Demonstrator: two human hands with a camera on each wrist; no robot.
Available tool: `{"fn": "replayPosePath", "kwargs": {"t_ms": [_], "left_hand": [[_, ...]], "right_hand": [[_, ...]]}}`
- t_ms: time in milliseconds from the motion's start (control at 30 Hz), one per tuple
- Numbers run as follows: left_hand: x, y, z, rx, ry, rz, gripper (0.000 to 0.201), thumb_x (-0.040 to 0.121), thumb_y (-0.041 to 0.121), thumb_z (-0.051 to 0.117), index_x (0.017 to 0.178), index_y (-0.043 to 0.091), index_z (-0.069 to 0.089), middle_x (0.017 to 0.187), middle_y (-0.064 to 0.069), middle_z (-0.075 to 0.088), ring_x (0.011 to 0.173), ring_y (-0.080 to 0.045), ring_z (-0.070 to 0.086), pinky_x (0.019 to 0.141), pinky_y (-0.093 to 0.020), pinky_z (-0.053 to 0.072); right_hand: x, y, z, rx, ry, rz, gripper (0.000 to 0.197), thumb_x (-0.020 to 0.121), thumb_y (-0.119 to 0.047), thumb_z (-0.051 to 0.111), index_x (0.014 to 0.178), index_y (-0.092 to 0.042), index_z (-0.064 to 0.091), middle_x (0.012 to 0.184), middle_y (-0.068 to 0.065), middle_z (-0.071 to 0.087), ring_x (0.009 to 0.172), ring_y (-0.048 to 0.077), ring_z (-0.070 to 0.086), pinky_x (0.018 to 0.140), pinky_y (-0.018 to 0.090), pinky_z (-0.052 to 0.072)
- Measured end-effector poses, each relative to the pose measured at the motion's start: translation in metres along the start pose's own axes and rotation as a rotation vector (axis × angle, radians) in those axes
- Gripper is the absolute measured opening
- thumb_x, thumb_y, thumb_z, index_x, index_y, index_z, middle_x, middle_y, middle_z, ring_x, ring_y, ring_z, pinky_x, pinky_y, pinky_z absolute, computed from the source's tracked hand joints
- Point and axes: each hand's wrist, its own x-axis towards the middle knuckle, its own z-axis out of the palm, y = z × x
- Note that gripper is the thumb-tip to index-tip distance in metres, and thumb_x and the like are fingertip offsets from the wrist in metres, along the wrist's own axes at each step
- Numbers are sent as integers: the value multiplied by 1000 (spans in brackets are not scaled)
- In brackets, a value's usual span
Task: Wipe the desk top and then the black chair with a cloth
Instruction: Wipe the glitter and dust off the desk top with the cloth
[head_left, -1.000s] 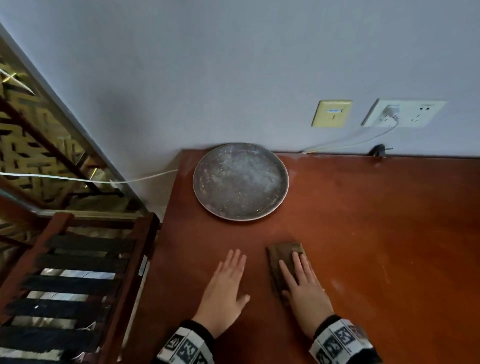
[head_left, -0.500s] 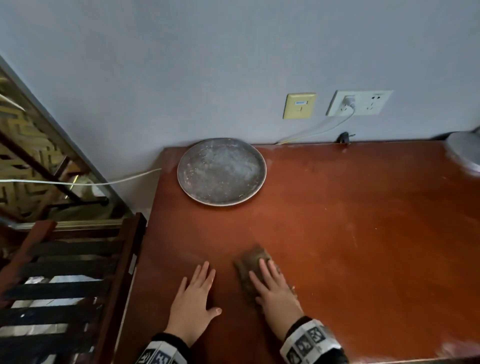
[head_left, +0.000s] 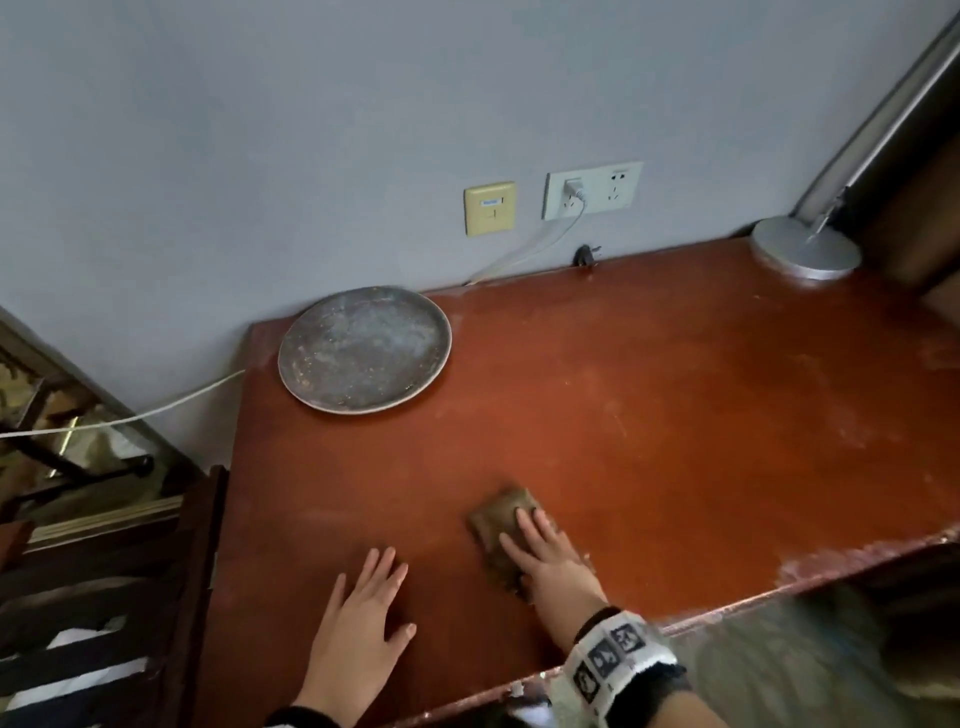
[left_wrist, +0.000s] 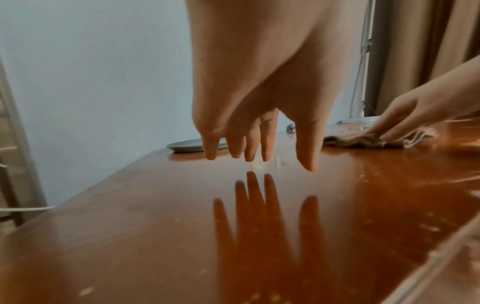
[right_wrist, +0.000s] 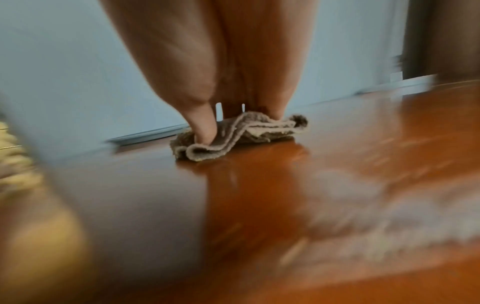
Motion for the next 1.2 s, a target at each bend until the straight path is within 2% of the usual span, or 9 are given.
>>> {"fn": "replayPosePath", "kwargs": {"t_ms": [100,167,400,500,600,667,800,1000,1200], "left_hand": [[8,24,0,-11,4,65,65,97,36,46,151,26,11,158,12,-6,139,0,-16,117,-30,-4],[12,35,3,19,8,96,65,97,37,45,151,26,9,157,12,-7,140,-1,-15,117,-30,-4],[23,37,20,46,-56,82,72,96,42,44,151,24,1,158,7,-9,138,-3,-19,115,-26,-2],[34,32,14,88,-90,101,96,65,51,78,142,10,38,150,-2,36,138,1,-16,105,-14,10],[49,37,21,22,-11,111,83,91,41,55,151,11,6,155,1,-10,142,-4,-11,111,-17,2],[62,47,16,-41,-47,83,74,98,37,42,150,18,-7,142,7,-30,145,-6,-8,115,-22,-1],[92,66,15,-77,42,61,65,99,36,41,151,25,3,153,14,-17,144,-2,-7,115,-22,-1],[120,93,5,-109,36,-19,62,98,36,43,150,28,9,155,14,-9,145,-8,-2,117,-25,5],[134,105,1,-190,3,-108,66,95,36,51,149,29,14,156,14,-6,145,-6,1,118,-28,15]], "right_hand": [[-27,-31,9,39,-63,-187,53,93,-11,34,142,-33,38,150,-5,-7,140,10,-4,116,40,20],[-31,-6,3,86,-302,-28,60,97,-8,33,147,-37,19,152,-13,-19,141,9,-16,117,41,9],[-42,176,-45,31,-150,570,63,97,-4,36,150,-26,8,158,3,-6,146,18,-2,116,25,13],[-45,228,-64,121,-93,785,60,100,-10,36,150,-17,4,158,8,-2,145,22,-2,115,28,11],[-22,260,-73,147,-84,860,65,99,-13,39,150,-17,-1,157,11,-3,145,28,-5,116,35,12],[12,270,-77,133,-87,816,60,100,-19,38,150,-22,6,157,14,-2,144,33,-4,117,43,14],[89,234,-72,-50,-138,434,52,101,-28,33,149,-30,13,157,10,-7,143,35,-5,116,48,14],[59,118,-42,-69,-405,-253,59,101,-16,35,147,-42,9,155,-9,-20,141,17,-22,114,53,9],[114,250,-82,-117,-151,202,59,100,-17,34,149,-28,5,157,7,-8,145,25,-8,118,37,12]]}}
